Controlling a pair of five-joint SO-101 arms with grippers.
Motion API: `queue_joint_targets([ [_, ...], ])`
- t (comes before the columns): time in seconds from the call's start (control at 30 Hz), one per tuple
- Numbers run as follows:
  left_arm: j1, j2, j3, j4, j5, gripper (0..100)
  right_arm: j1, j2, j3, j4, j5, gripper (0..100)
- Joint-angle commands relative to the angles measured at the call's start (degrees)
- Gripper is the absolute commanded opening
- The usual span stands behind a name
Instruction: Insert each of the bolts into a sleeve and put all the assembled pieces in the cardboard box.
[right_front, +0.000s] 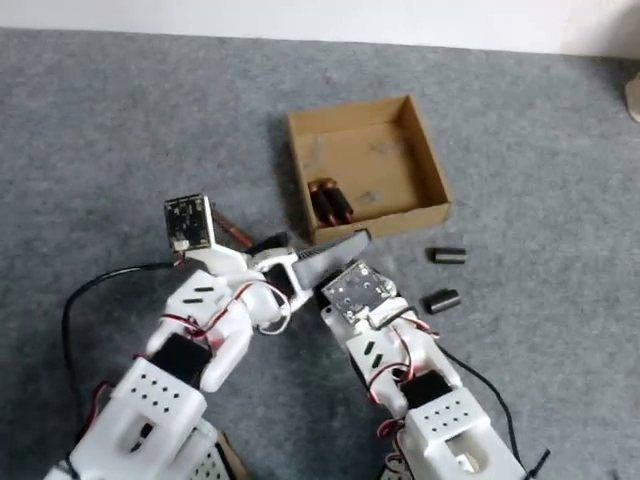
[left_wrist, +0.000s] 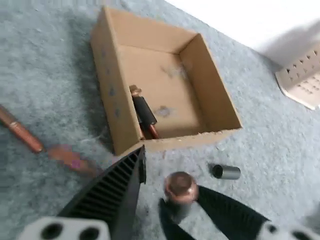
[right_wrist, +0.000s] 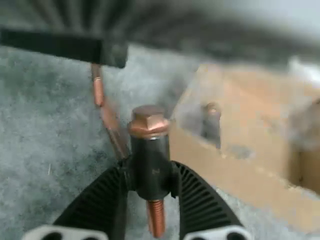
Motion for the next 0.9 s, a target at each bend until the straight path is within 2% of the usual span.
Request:
queue_joint_targets([
  [0.0, -4.53, -1.54, -0.48, -1.23, 0.62, 56, 0.84, -0.84, 8.66, -1.71, -3.78, 0.4],
  [0.2, -10.24, -1.36, 0.75, 0.00, -4.57, 56, 3.65, -0.75, 8.66, -6.73, -8.79, 0.4],
  [0.4, -18.95, -1.36, 5.05, 3.69, -5.19, 56, 9.19, -0.40, 4.44, -6.20, -13.10, 0.4],
  [0.63, -21.76, -1.19, 8.22, 3.25, -5.36, 56, 9.98, -0.40, -10.95, 13.14, -13.63, 0.4],
  [0.73, -21.85, -1.19, 8.75, 3.25, -5.36, 56, 9.98, 1.10, -18.51, 17.36, -12.57, 0.4],
  [0.87, -22.37, -1.10, 8.92, 3.25, -5.45, 56, 10.42, 11.30, -28.62, 19.30, -7.82, 0.4],
])
